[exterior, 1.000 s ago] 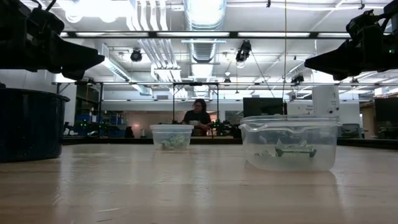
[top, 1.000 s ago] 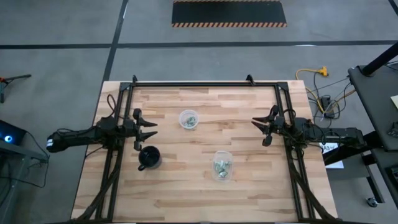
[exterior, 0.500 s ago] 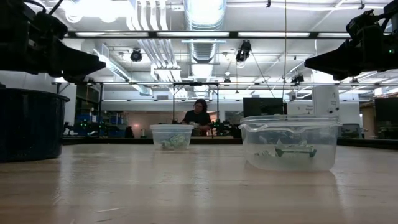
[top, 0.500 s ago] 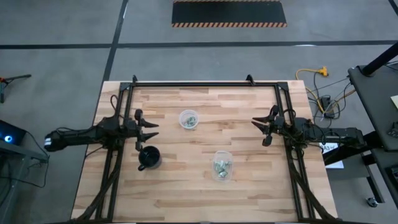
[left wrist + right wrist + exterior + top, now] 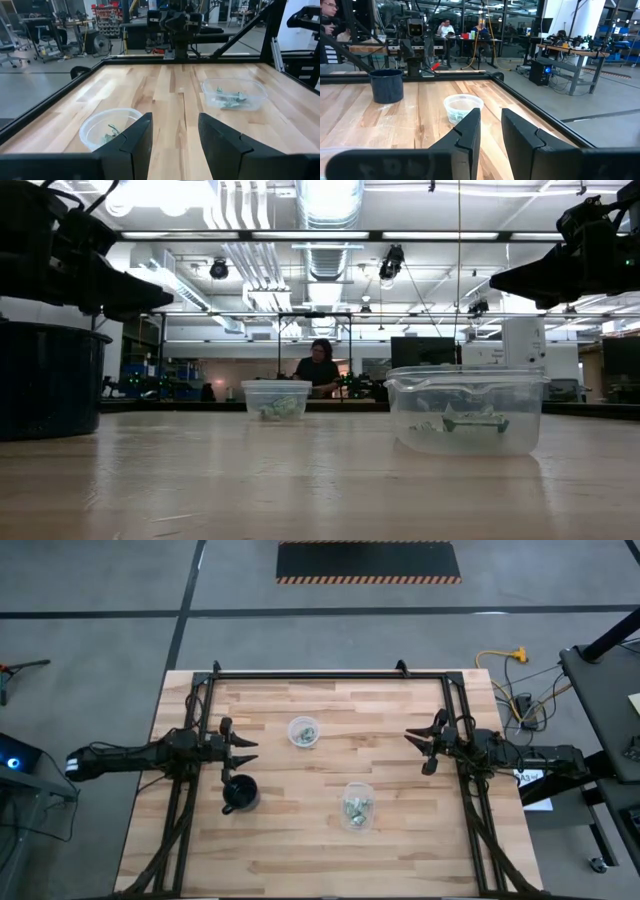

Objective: Pick and place items into bin
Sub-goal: Return to Home Position

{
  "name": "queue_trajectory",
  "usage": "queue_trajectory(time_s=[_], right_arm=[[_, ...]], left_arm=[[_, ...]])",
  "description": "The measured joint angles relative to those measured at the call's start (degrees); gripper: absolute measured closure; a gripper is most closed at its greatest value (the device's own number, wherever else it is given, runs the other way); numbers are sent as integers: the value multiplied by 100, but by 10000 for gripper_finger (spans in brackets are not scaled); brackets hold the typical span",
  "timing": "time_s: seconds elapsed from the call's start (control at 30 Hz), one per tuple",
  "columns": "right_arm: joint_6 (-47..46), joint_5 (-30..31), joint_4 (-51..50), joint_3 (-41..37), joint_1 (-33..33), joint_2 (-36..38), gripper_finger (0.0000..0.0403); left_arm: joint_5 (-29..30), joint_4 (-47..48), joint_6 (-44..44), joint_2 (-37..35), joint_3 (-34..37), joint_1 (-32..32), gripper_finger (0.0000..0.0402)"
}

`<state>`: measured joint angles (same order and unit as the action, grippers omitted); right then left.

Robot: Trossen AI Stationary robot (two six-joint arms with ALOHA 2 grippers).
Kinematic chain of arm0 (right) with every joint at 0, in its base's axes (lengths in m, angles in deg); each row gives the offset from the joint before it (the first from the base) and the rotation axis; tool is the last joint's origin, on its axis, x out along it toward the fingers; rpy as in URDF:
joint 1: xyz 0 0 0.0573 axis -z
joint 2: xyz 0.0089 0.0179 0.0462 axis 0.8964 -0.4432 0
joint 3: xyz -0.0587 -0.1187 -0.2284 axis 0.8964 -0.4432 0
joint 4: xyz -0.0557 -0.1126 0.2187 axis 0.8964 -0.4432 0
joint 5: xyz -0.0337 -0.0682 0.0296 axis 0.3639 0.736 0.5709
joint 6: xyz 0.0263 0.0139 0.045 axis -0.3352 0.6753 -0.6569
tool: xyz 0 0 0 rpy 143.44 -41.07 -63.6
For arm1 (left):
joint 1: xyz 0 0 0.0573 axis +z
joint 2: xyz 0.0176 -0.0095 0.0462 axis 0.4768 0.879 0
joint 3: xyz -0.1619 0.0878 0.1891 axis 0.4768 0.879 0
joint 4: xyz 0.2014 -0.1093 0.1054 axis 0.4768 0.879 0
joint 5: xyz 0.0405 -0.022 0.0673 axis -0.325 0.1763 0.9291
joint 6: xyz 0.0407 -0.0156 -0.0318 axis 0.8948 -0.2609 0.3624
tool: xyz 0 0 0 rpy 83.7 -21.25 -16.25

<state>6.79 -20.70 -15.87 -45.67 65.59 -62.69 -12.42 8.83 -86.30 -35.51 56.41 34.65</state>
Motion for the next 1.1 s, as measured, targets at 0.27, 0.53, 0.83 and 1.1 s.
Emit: queue_trajectory(time_s=[0.27,0.53,0.83,1.1], right_arm=[[0,-1,0,0,-1,0,335],[244,-7,-52,22,-1,-76,335],[470,-4,-52,22,-1,-76,335],[375,-48,-48,22,1,-67,335]], left_arm=[[-2,-22,-119,128,0,0,260],[-94,-193,-458,-167,0,2,260],[-592,-153,-456,-585,0,2,260],[-628,-12,-461,-871,-7,2,260]])
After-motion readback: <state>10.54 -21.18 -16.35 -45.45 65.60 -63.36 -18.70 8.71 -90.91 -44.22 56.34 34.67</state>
